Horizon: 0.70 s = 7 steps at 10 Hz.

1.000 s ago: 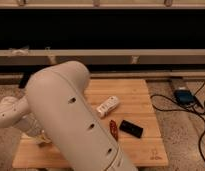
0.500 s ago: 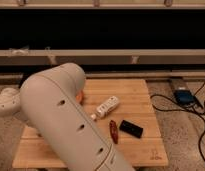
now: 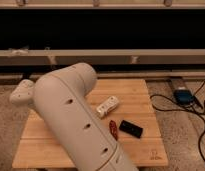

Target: Wipe the white sponge on the table

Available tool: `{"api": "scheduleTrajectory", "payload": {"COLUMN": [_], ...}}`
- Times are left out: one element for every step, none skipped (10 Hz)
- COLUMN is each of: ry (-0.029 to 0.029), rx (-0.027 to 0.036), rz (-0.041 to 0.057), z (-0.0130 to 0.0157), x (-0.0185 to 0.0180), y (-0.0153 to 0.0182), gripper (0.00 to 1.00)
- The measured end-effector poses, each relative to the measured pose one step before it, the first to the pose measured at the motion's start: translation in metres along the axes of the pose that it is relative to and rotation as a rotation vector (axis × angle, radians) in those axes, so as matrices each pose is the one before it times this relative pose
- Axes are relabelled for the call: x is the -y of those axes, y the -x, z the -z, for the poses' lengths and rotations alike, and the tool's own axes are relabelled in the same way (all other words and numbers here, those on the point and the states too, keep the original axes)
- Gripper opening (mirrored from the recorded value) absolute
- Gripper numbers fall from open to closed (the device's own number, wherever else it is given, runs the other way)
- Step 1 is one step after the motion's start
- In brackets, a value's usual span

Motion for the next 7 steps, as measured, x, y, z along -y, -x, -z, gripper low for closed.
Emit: {"api": "scheduleTrajectory", "payload": {"ry": [0.01528,0.01074,0.01075,0.00765,-0.00171,-0.00422,-0.00401], "rx": [-0.00076,0.00060,-0.00555,-0.00631,-0.00940,-0.01718,-0.01197], "rz": [-0.01703,-0.02543,-0.01743,-0.00521,0.00057,0.01364,0.01415], "z": [-0.00260,-0.00434,-0.00663,-0.00544,-0.00516,-0.00762,-0.00541], "x": [0.00377,0.01005,0.00674,0.00200,0.00173,-0.00511,-0.00492], "y": [-0.00676,-0.01067,-0.01442,-0.01222,-0.00818,-0.01157,-0.00771], "gripper": [0.00,0.00,0.00,0.00,0.00,0.00,0.00]}}
